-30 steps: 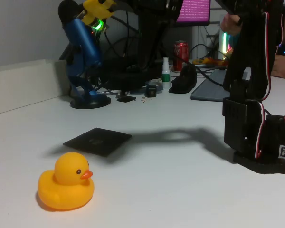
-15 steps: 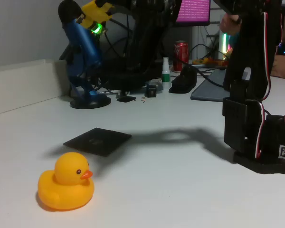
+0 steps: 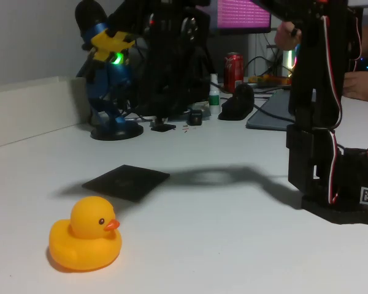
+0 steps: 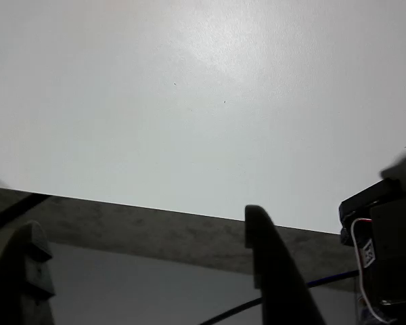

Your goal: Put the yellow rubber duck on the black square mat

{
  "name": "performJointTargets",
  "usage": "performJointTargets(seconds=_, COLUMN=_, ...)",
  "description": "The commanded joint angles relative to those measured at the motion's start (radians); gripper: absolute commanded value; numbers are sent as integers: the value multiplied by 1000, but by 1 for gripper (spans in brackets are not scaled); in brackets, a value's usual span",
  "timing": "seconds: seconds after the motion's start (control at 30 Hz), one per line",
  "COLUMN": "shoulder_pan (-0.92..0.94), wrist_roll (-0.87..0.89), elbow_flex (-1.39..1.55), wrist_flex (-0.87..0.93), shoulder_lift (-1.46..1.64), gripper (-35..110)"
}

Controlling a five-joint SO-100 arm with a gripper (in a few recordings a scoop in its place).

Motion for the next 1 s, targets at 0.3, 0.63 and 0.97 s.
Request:
performJointTargets(seconds=0.3, shoulder_pan=5, wrist_roll=-5, elbow_flex=-327, wrist_flex=-2, shoulder_lift=-311, gripper=33)
performJointTargets(seconds=0.63, shoulder_pan=5, wrist_roll=-5, elbow_flex=-494, wrist_flex=-2, shoulder_lift=-463, gripper=33)
performJointTargets(seconds=0.97, shoulder_pan=0, wrist_roll=-3, elbow_flex=-558, wrist_flex=-2, shoulder_lift=-586, gripper=33)
